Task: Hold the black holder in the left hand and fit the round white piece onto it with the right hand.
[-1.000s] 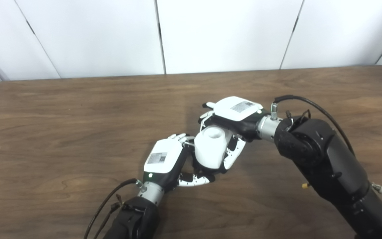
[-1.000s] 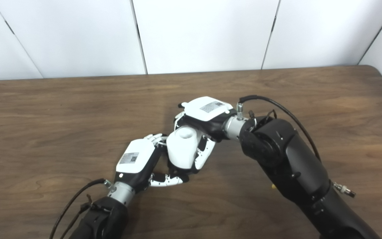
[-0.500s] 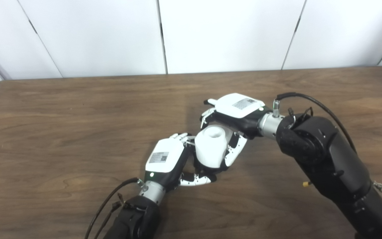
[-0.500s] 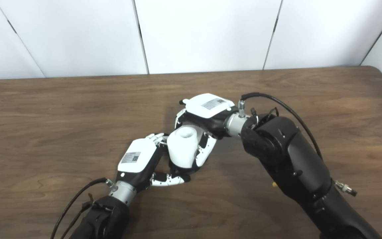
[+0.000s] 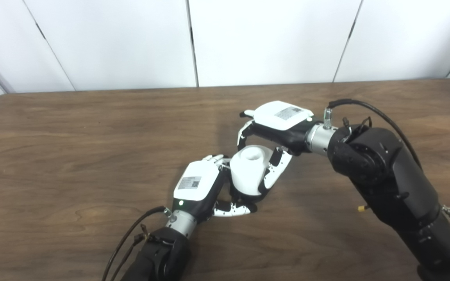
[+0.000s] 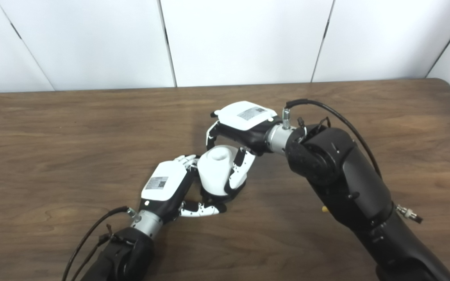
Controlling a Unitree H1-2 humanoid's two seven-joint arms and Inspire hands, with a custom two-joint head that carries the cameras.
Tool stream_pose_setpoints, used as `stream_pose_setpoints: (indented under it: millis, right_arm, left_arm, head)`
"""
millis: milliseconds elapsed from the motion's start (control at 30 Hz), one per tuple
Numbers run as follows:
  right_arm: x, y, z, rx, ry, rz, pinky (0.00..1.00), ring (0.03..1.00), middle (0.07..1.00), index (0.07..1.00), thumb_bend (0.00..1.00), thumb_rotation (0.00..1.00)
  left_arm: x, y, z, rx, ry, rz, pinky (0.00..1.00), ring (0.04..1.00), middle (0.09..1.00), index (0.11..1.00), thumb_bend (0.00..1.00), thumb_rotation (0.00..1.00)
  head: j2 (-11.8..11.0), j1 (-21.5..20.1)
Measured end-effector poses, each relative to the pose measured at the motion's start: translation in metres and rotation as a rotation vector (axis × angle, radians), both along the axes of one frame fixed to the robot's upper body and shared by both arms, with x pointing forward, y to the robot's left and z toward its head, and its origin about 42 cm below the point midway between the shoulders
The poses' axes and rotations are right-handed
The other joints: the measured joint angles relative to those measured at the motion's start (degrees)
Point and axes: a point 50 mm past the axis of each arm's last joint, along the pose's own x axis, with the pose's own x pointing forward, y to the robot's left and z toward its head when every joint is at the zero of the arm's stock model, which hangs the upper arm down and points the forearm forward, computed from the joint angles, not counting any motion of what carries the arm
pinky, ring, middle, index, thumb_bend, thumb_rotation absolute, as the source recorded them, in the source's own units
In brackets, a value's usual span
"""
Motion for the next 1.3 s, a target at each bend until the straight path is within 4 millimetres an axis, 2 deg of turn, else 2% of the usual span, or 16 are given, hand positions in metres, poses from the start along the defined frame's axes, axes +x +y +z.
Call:
stream_pose_setpoints:
  millis: [433, 800, 933, 1100, 1300]
  right_arm:
    - [0.0, -0.001, 0.027, -0.01, -0.014, -0.001, 0.95, 0.998, 0.843, 0.684, 1.0, 0.37]
    - [-0.006, -0.005, 0.051, 0.009, -0.048, 0.032, 0.94, 0.958, 0.801, 0.687, 1.0, 0.39]
    - [-0.006, -0.007, 0.053, 0.016, -0.05, 0.034, 0.97, 0.958, 0.81, 0.7, 1.0, 0.4]
    - [-0.006, -0.007, 0.053, 0.018, -0.05, 0.031, 0.95, 0.969, 0.829, 0.693, 1.0, 0.4]
    - [-0.005, -0.01, 0.055, 0.034, -0.048, 0.027, 0.97, 0.96, 0.816, 0.697, 1.0, 0.44]
  left_arm:
    - [0.002, -0.001, 0.0, 0.002, -0.002, -0.004, 0.87, 0.873, 0.8, 0.49, 0.52, 0.06]
    - [0.003, 0.0, 0.0, -0.001, 0.0, -0.007, 0.88, 0.876, 0.799, 0.49, 0.52, 0.06]
    - [0.003, 0.0, 0.0, -0.002, -0.001, -0.008, 0.88, 0.874, 0.798, 0.49, 0.52, 0.06]
    - [0.003, 0.0, 0.0, -0.002, -0.001, -0.008, 0.88, 0.872, 0.797, 0.49, 0.52, 0.06]
    - [0.004, 0.0, -0.001, -0.001, -0.002, -0.008, 0.87, 0.872, 0.801, 0.489, 0.52, 0.06]
  head:
    - [1.1, -0.3]
    - [1.0, -0.7]
    - [1.1, -0.6]
    - [1.1, -0.7]
    - [0.5, -0.6]
